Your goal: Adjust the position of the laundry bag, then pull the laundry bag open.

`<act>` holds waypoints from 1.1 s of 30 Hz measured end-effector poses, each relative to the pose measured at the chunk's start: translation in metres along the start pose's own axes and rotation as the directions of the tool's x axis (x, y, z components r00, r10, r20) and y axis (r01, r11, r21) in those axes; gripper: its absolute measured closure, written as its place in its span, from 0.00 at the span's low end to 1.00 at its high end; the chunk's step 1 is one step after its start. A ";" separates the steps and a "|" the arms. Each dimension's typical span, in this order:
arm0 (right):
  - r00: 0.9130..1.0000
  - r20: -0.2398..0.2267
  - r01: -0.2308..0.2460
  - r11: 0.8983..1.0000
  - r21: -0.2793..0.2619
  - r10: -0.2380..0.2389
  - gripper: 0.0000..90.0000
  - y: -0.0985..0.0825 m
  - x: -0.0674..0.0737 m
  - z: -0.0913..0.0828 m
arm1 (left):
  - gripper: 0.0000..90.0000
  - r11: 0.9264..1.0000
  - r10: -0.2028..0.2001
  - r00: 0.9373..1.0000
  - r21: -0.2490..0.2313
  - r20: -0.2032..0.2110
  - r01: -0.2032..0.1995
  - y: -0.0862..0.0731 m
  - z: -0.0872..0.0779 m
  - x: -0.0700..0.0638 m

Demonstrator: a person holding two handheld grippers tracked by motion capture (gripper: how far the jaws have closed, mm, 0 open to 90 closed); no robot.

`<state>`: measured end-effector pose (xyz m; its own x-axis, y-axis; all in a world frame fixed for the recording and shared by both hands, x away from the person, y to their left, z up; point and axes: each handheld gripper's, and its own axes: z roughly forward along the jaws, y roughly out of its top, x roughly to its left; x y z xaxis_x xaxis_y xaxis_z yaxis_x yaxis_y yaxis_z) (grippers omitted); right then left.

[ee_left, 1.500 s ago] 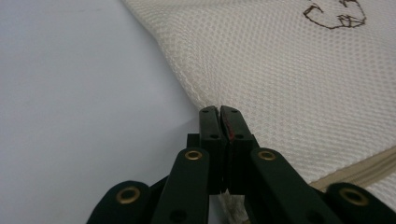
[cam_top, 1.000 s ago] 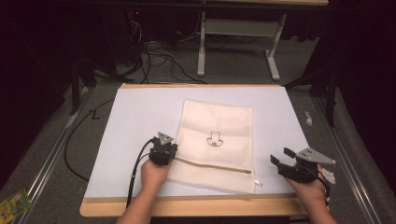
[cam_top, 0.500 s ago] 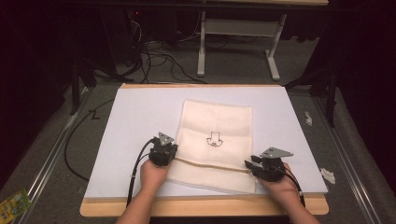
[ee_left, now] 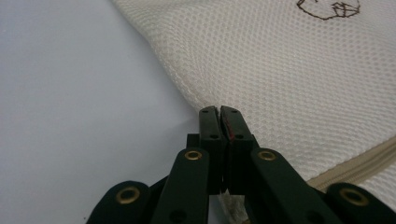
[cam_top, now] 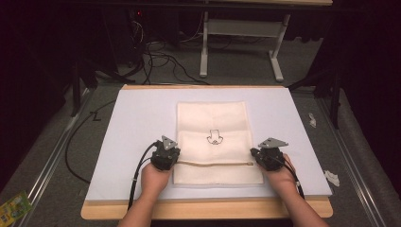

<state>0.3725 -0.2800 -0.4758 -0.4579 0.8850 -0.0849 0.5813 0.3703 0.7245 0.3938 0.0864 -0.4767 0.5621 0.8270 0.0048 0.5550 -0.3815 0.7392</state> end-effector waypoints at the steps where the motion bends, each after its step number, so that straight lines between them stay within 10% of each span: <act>1: 1.000 -0.002 -0.006 1.000 0.000 0.006 0.98 0.000 0.000 0.000 | 0.98 1.000 0.005 1.000 -0.003 -0.001 -0.005 0.000 -0.001 0.000; 8: 0.995 -0.028 -0.097 0.991 -0.096 0.095 0.75 -0.003 -0.015 -0.025 | 0.74 0.998 -0.006 1.000 -0.059 0.010 0.007 -0.002 -0.015 0.009; 16: 0.991 -0.051 -0.127 0.990 -0.067 0.124 0.82 -0.039 -0.027 -0.062 | 0.48 0.982 0.028 1.000 -0.186 -0.005 -0.028 -0.022 -0.065 0.015; 33: 0.988 -0.084 -0.128 0.992 0.020 0.129 0.73 -0.030 -0.001 -0.034 | 0.38 0.975 0.023 1.000 -0.222 -0.021 -0.027 -0.026 -0.069 0.017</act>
<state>0.3327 -0.3015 -0.4743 -0.4338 0.8985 0.0674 0.6484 0.2594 0.7157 0.3464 0.1392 -0.4492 0.5618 0.8265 0.0355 0.3895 -0.3020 0.8701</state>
